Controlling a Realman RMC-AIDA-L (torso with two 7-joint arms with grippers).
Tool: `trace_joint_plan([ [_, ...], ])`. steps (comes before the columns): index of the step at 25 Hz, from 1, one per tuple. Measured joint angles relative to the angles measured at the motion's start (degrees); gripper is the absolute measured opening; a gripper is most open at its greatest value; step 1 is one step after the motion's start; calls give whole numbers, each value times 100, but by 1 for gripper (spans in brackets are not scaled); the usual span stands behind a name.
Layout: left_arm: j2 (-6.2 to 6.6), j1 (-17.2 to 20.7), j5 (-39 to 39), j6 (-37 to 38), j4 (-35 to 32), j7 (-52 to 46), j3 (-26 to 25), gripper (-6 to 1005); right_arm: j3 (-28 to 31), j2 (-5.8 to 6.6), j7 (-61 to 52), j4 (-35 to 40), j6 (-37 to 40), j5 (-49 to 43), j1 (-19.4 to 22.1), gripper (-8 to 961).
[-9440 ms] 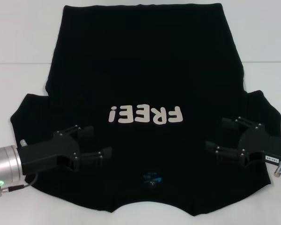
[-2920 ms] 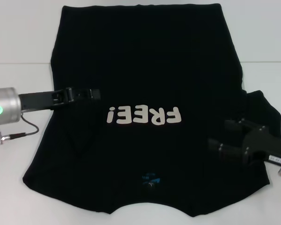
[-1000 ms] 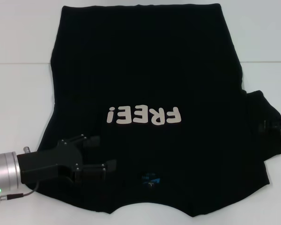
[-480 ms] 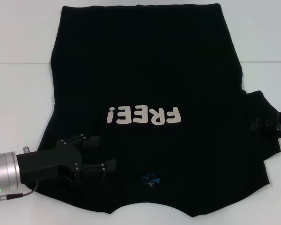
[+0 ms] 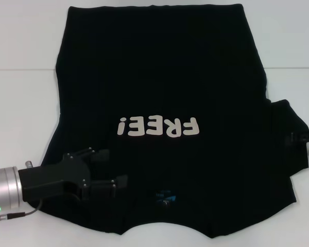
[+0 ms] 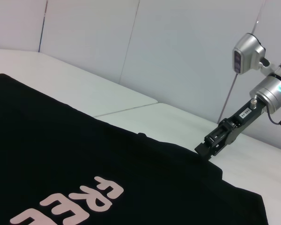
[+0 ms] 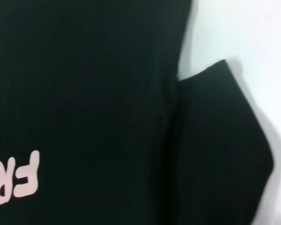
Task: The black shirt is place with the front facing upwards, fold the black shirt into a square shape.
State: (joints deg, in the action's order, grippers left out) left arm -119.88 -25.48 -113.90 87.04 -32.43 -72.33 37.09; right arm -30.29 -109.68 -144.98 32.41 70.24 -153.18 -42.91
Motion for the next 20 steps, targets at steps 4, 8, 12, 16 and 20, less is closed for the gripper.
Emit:
trace_joint_plan([
  [4,0,0,1,15,0,0,-8,950,0,13,2,-20,-35,0,52,899],
  [8,-2,0,8,12,0,0,-9,949,-2,-25,33,-42,-53,-4,36,898],
  [12,-10,0,5,3,0,-1,-9,949,-3,-54,41,-45,-54,-18,4,898],
  [16,-9,0,12,24,0,-6,-9,949,-3,-68,40,-54,-65,-21,1,898],
  [20,-8,0,11,25,0,-7,-9,949,-3,-76,40,-57,-52,-20,1,898],
])
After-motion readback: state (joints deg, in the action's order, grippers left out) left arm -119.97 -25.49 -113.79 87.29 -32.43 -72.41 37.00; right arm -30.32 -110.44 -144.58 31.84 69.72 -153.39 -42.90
